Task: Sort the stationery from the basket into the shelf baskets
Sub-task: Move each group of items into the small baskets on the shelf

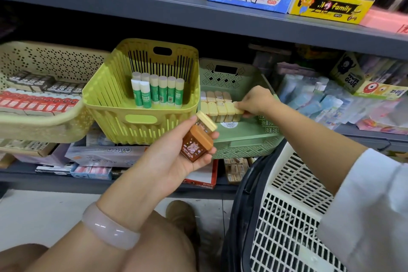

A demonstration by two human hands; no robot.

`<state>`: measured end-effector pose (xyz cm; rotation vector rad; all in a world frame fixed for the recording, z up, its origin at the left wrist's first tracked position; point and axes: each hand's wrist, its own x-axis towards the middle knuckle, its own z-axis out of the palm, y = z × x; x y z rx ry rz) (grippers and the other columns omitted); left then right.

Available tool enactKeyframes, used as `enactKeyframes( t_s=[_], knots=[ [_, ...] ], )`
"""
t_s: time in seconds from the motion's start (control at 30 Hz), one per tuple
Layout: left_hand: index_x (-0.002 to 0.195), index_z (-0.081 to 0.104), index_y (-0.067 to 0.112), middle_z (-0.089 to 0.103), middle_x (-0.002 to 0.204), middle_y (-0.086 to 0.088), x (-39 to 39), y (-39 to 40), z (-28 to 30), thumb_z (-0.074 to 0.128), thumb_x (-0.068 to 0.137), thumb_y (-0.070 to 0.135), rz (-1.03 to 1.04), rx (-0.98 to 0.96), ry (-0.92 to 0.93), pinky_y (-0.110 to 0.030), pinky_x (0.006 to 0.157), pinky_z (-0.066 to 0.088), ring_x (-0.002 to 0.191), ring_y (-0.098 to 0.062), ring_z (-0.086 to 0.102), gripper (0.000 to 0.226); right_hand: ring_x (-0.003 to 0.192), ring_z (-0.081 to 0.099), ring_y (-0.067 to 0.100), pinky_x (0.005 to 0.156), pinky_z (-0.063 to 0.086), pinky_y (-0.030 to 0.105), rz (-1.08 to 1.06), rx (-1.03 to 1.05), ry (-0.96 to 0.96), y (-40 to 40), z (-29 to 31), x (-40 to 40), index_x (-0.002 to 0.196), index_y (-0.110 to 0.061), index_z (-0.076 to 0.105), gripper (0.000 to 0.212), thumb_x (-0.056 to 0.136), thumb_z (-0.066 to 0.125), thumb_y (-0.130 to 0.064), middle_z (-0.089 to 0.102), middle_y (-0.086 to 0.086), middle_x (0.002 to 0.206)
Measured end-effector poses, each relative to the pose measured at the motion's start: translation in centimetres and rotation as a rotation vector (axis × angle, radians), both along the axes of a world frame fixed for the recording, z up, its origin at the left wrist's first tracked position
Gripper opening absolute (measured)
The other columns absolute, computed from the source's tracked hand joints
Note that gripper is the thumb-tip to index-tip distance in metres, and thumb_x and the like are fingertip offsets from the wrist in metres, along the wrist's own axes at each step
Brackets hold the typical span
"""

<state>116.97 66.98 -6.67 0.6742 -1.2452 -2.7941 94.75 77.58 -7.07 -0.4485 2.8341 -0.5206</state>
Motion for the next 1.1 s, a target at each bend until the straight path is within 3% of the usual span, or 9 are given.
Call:
enactKeyframes(
  t_s=[0.07,0.17,0.23,0.33,0.47,0.63,0.77,0.93,1.1],
  knots=[
    [0.107,0.059,0.010,0.072,0.086,-0.015,-0.1,0.0,0.0,0.051,0.090,0.031,-0.008,-0.019,-0.004,-0.022,0.041,0.048,0.049,-0.016,0.060,0.028,0.053,0.061,0.005,0.055,0.047,0.016,0.000,-0.042,-0.044,0.3,-0.2,0.1,0.084,-0.005,0.072,0.023,0.088,0.057,-0.022,0.058,-0.008,0.038],
    [0.109,0.059,0.011,0.072,0.088,-0.014,-0.1,0.1,-0.1,0.053,0.088,0.032,-0.019,-0.044,-0.010,-0.021,0.040,0.047,0.049,-0.016,0.060,0.030,0.079,0.069,0.019,0.083,0.054,0.032,0.019,-0.102,-0.009,1.0,0.6,0.6,0.089,0.002,0.072,0.025,0.088,0.051,-0.011,0.073,0.013,0.081],
    [0.110,0.058,0.011,0.072,0.089,-0.014,-0.1,0.2,-0.1,0.054,0.086,0.032,-0.031,-0.058,-0.007,-0.022,0.040,0.047,0.049,-0.017,0.060,0.032,0.075,0.067,0.020,0.079,0.056,0.028,0.108,-0.219,0.040,1.3,1.8,1.9,0.091,0.002,0.070,0.023,0.089,0.050,-0.009,0.071,0.015,0.086],
    [0.113,0.057,0.011,0.072,0.091,-0.015,0.0,0.2,-0.1,0.056,0.084,0.033,-0.037,-0.076,-0.001,-0.022,0.041,0.048,0.050,-0.018,0.061,0.036,0.073,0.066,0.015,0.068,0.056,0.022,0.397,-0.517,-0.220,1.5,4.0,5.3,0.095,-0.006,0.067,0.017,0.091,0.056,-0.018,0.071,0.010,0.087],
    [0.111,0.058,0.013,0.072,0.079,-0.011,0.1,0.5,0.1,0.056,0.086,0.033,-0.020,-0.096,0.001,-0.021,0.040,0.047,0.049,-0.017,0.061,0.032,0.080,0.068,0.011,0.071,0.053,0.021,0.710,-0.523,-0.476,1.5,5.4,8.9,0.103,-0.015,0.064,0.019,0.084,0.065,-0.019,0.071,0.007,0.094],
    [0.104,0.060,0.009,0.072,0.083,-0.014,0.2,0.6,0.2,0.051,0.089,0.034,0.001,-0.038,0.042,-0.023,0.044,0.050,0.053,-0.016,0.063,0.030,0.076,0.066,0.008,0.068,0.053,0.019,0.679,-0.544,-0.470,1.3,5.5,8.6,0.103,-0.014,0.060,0.025,0.082,0.064,-0.001,0.071,-0.005,0.085],
    [0.097,0.055,0.002,0.071,0.084,-0.019,0.4,0.2,0.3,0.049,0.092,0.031,0.032,0.061,0.061,-0.029,0.054,0.055,0.059,-0.021,0.066,0.031,0.070,0.063,0.008,0.072,0.055,0.025,0.364,-0.627,-0.242,1.8,4.9,5.0,0.100,-0.007,0.064,0.018,0.082,0.066,-0.007,0.068,0.000,0.078],
    [0.102,0.052,0.000,0.070,0.081,-0.020,0.4,0.0,0.4,0.048,0.090,0.016,0.042,0.124,0.102,-0.036,0.069,0.059,0.069,-0.025,0.068,0.020,0.094,0.063,0.030,0.080,0.047,0.030,-0.001,-0.017,0.269,1.8,2.6,-0.1,0.105,-0.003,0.065,0.033,0.084,0.062,-0.028,0.065,0.018,0.105],
    [0.099,0.055,0.003,0.066,0.098,-0.022,0.1,0.0,0.0,0.061,0.075,0.014,0.041,0.094,0.085,-0.033,0.068,0.058,0.081,-0.025,0.070,0.027,0.101,0.059,0.032,0.078,0.044,0.030,0.021,0.212,0.247,0.6,0.5,-1.1,0.107,0.000,0.062,0.033,0.087,0.057,-0.026,0.062,0.019,0.110]
  ],
)
